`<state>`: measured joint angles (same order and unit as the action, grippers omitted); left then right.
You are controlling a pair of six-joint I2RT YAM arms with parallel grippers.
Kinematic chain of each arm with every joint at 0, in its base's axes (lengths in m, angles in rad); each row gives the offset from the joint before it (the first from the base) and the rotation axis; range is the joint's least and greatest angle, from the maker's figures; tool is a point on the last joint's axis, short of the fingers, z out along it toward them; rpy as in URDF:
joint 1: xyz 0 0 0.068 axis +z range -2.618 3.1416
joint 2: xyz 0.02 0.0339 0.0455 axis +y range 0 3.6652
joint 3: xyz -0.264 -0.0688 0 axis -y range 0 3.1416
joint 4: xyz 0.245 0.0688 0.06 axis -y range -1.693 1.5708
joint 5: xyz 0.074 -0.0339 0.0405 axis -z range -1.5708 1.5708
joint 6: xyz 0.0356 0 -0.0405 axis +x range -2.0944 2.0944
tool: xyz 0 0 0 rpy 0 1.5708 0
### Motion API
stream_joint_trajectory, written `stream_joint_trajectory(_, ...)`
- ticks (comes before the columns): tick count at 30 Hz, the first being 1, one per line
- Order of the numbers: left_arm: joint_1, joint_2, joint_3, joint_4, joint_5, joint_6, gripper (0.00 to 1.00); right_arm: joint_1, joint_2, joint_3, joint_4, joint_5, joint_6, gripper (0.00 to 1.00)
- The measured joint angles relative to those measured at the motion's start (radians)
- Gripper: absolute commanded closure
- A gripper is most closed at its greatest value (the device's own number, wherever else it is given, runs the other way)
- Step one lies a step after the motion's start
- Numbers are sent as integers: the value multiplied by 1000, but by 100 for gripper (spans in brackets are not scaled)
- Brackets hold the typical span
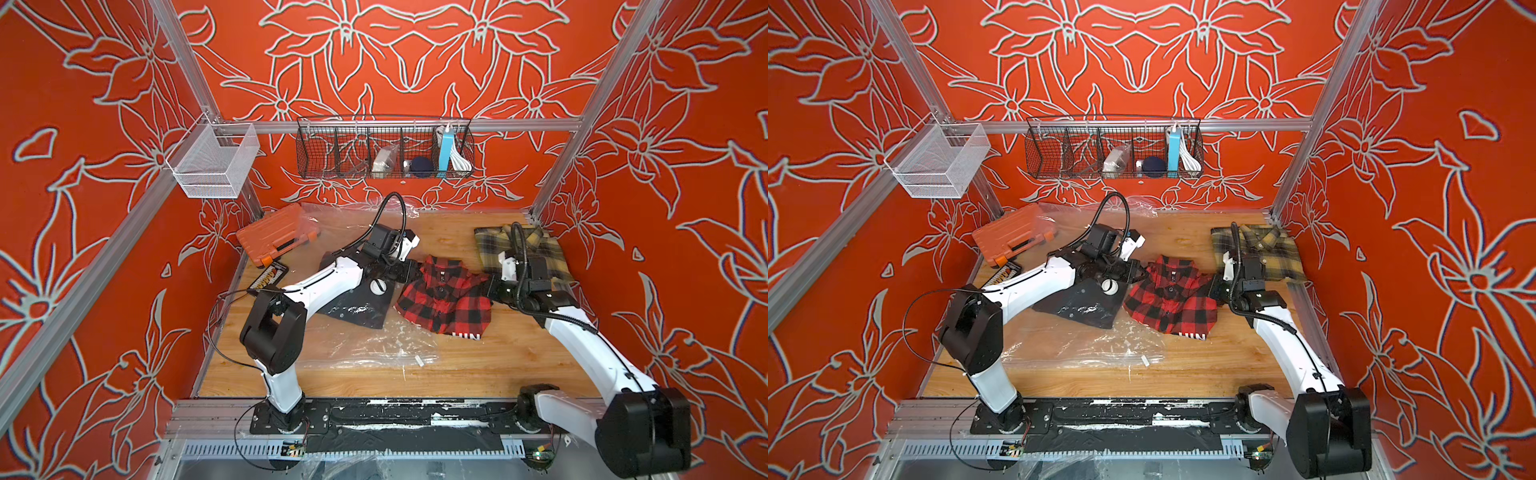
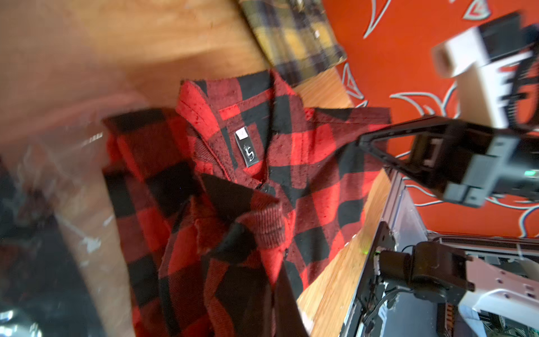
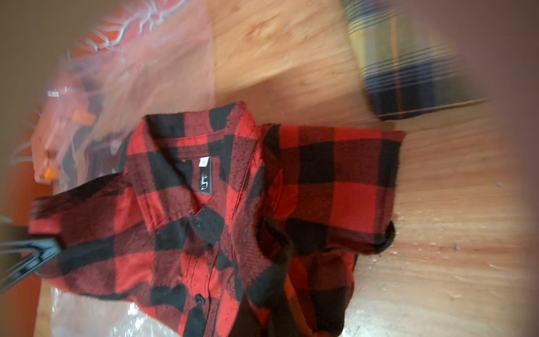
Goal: Place the folded shirt into the vacuum bag
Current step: Adjust the shirt at the center of the board.
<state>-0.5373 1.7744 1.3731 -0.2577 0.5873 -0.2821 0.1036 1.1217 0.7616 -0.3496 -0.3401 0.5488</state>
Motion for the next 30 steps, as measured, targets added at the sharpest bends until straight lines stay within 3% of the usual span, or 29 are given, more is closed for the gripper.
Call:
stream_joint_trajectory(4,23,70,61,51,25,-30,94,-67,39,-5,41,-6,30,100)
stream_joint_trajectory(8,40,222,122,79,19,-44,93,-95,178,-30,81,26,51,100)
stream_joint_trajectory(12,42,368,151,28,-55,-45,93,-105,354,-43,105,25,63,100)
stream_joint_trajectory(15,47,396,143,-15,-116,-52,91,-106,408,-32,119,19,65,96)
stream_joint_trajectory(16,48,389,143,-18,-134,-54,90,-106,406,-21,117,18,65,93)
stream_joint_trajectory(18,50,368,137,-17,-158,-62,84,-106,395,1,113,18,62,67)
stream_joint_trajectory(19,53,353,132,-18,-164,-70,77,-106,385,13,107,17,67,55)
stream_joint_trajectory(21,59,322,124,-22,-171,-88,61,-106,359,33,89,16,66,40)
stream_joint_trajectory(23,63,280,103,-26,-176,-105,47,-106,324,48,52,16,58,31)
stream_joint_trajectory(25,68,214,51,-33,-187,-127,39,-106,279,50,0,21,56,26)
stream_joint_trajectory(30,63,-2,-132,-84,-260,-161,35,-106,100,14,-182,100,31,21)
